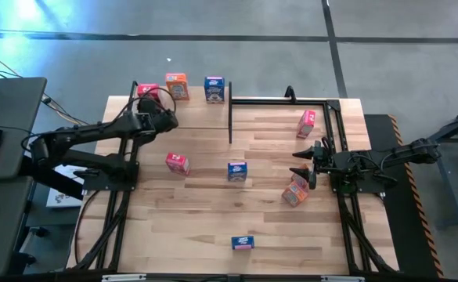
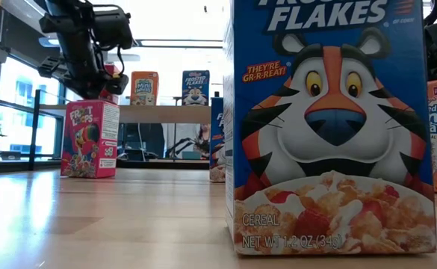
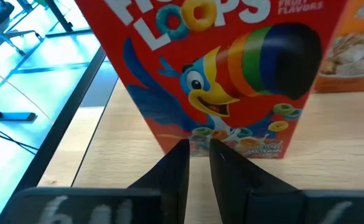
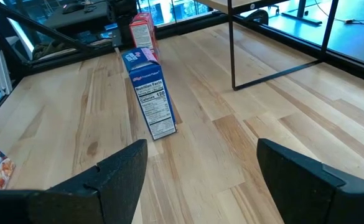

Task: Stack cereal on shelf
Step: Put the bottom right red cereal box on the the shelf

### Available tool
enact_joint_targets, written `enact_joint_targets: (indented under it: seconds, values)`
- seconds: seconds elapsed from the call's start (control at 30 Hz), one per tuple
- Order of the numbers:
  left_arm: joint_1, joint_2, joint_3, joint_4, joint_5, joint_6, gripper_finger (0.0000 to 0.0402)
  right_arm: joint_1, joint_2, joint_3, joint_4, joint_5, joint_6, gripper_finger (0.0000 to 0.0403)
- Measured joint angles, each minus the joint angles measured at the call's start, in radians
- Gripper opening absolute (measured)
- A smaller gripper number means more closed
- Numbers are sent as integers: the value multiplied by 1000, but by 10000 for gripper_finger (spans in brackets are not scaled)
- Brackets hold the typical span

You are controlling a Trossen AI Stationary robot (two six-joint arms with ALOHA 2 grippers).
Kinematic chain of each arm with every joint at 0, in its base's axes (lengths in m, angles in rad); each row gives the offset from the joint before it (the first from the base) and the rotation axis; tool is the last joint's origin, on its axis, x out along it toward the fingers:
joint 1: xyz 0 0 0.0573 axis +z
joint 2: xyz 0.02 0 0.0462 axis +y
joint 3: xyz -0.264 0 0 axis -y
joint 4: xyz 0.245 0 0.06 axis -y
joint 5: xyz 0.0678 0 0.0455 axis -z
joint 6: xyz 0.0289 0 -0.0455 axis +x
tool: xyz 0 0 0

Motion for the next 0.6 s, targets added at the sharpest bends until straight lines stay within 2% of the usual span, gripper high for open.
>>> enact_joint_targets:
  seconds: [0.27,0.6]
  values:
    - [26,0,0,19,3,15,53,0,0,0,0,0,0,296]
    - [45,-1,0,117,34,105,53,0,0,0,0,4,0,296]
